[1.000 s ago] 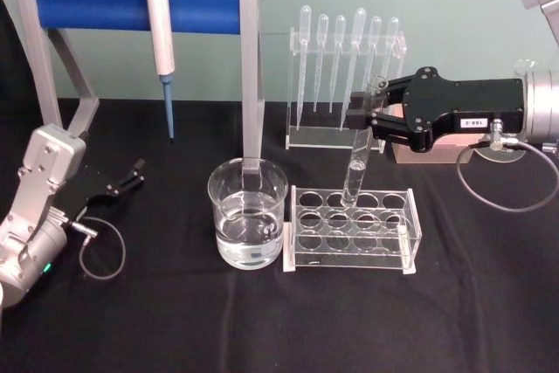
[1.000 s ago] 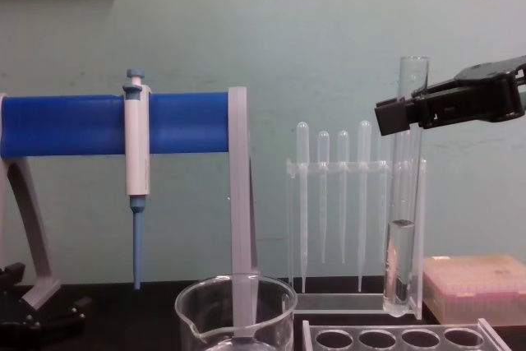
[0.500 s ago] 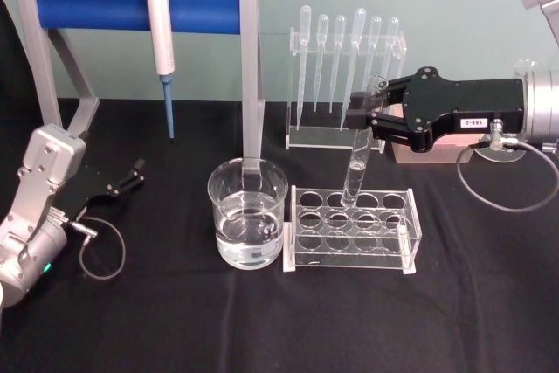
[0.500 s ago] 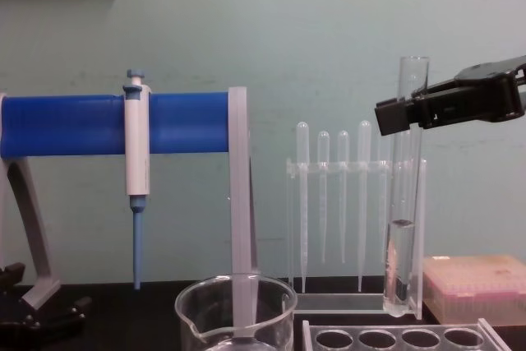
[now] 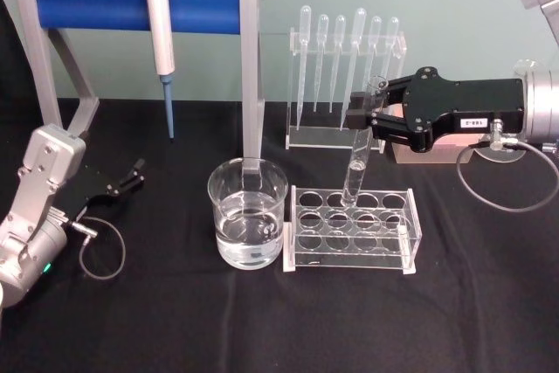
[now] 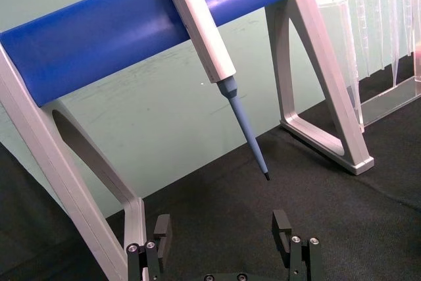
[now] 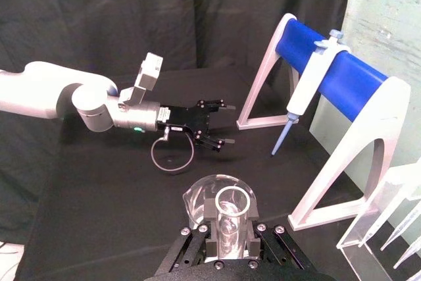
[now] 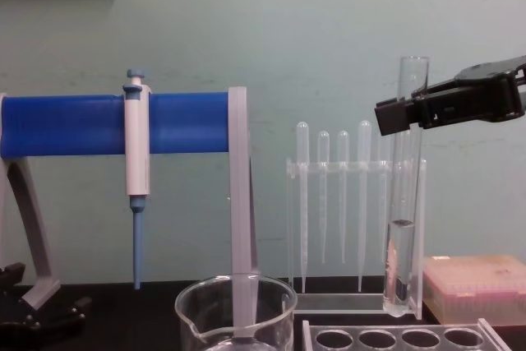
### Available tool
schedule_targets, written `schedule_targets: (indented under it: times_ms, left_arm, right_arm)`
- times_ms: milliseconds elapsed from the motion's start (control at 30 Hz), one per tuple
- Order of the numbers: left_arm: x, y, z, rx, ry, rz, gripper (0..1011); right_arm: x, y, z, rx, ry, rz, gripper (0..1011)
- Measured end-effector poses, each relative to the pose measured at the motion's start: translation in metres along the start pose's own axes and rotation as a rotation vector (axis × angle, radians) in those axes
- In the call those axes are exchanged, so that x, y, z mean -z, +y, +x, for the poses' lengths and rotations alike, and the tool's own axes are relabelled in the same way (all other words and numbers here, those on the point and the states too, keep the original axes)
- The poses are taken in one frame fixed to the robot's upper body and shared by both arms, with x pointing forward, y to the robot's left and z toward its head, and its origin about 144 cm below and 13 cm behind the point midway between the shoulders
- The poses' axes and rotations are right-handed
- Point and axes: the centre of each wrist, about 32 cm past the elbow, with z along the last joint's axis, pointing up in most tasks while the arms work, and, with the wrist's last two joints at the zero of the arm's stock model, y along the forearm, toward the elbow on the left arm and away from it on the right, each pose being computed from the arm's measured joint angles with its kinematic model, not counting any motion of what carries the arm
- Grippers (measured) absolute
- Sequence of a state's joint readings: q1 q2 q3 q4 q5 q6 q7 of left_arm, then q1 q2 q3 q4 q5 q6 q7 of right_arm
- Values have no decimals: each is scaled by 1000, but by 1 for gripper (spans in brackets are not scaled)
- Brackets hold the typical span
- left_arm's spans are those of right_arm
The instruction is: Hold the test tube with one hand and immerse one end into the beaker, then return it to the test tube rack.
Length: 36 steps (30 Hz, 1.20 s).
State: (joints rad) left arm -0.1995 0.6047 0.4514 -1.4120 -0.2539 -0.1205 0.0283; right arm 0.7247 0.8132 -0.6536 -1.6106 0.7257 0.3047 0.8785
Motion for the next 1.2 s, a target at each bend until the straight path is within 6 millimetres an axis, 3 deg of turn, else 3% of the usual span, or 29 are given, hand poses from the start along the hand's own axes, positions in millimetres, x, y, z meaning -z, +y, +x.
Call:
schedule_targets:
  times_ms: [867, 1200]
  left_arm:
    - [0, 0, 0, 0, 0, 0, 1000]
    - [0, 0, 0, 0, 0, 0, 1000]
  right_arm:
    - [0, 0, 0, -1, -1, 0, 241]
    - [-19, 12, 6, -43, -46, 17, 241]
